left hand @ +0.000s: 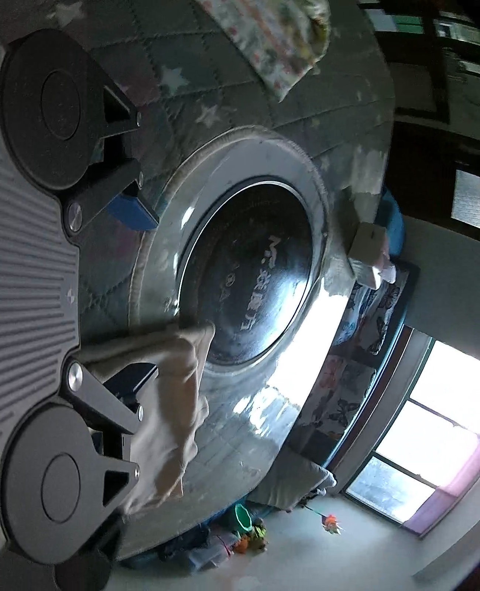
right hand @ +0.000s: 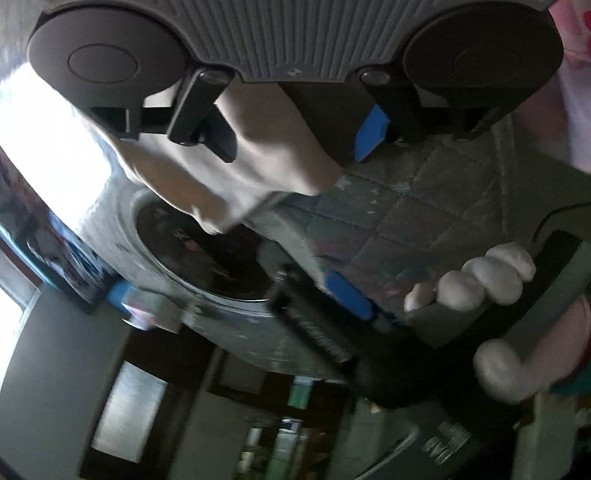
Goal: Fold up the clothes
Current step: 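Grasp the folded sweatshirt edge with the right gripper while the left gripper grasps beside it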
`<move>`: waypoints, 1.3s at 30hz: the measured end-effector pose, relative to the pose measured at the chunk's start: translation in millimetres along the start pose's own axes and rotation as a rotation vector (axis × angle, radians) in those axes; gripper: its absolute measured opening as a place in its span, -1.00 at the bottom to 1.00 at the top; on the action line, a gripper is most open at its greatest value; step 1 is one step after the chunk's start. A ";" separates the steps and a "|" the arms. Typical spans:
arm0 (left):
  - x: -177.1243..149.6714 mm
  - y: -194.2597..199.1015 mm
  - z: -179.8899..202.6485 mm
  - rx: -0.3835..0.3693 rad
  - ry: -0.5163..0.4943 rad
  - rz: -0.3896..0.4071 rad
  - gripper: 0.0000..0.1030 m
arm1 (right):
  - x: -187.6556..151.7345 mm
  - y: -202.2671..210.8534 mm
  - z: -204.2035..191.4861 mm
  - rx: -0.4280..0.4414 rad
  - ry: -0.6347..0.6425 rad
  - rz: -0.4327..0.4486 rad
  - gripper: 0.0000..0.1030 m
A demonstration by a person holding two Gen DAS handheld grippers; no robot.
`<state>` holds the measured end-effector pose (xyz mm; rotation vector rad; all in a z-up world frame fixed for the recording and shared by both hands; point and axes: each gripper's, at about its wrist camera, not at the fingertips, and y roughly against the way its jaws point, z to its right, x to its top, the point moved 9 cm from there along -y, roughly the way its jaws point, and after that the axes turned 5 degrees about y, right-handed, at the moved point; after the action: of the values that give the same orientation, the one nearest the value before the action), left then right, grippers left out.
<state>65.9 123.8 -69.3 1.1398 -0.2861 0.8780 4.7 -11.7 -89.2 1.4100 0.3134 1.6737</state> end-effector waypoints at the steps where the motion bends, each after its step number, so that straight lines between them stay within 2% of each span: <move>1: -1.6 -0.7 1.3 -0.009 0.009 -0.008 0.52 | -0.3 -3.4 0.2 -0.004 0.006 -0.010 0.18; 4: -4.7 -3.7 3.4 -0.037 0.043 -0.033 0.52 | -0.6 -9.8 2.0 -0.011 0.011 -0.026 -0.03; 6: -5.9 -6.2 5.1 -0.055 0.071 -0.049 0.52 | -0.1 -9.3 6.7 -0.015 -0.007 -0.025 -0.28; 7: -6.4 -7.4 6.2 -0.063 0.085 -0.056 0.52 | -0.3 -8.5 9.6 -0.017 -0.020 -0.021 -0.32; 8: -6.8 -8.6 7.1 -0.069 0.098 -0.062 0.52 | -0.4 -7.6 12.4 -0.018 -0.033 -0.018 -0.45; 15: -10.0 -14.2 13.1 -0.111 0.195 -0.102 0.52 | 2.1 7.5 28.8 -0.011 -0.148 0.045 -0.67; 22: -11.6 -20.2 17.7 -0.119 0.298 -0.122 0.55 | 1.9 22.1 50.0 0.017 -0.289 0.103 -0.71; 30: -11.3 -33.0 29.3 -0.180 0.434 -0.165 0.52 | 0.9 34.2 67.1 0.031 -0.367 0.150 -0.72; 35: -9.3 -43.1 36.1 -0.190 0.461 -0.173 0.31 | -0.4 36.0 68.1 0.041 -0.380 0.166 -0.73; 39: -10.5 -51.2 37.3 -0.210 0.485 -0.180 0.00 | -0.6 34.6 66.3 0.052 -0.388 0.178 -0.73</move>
<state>104.9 79.1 -94.1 0.7173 0.1201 0.9107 47.3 -54.2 -44.9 1.8050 0.0117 1.4947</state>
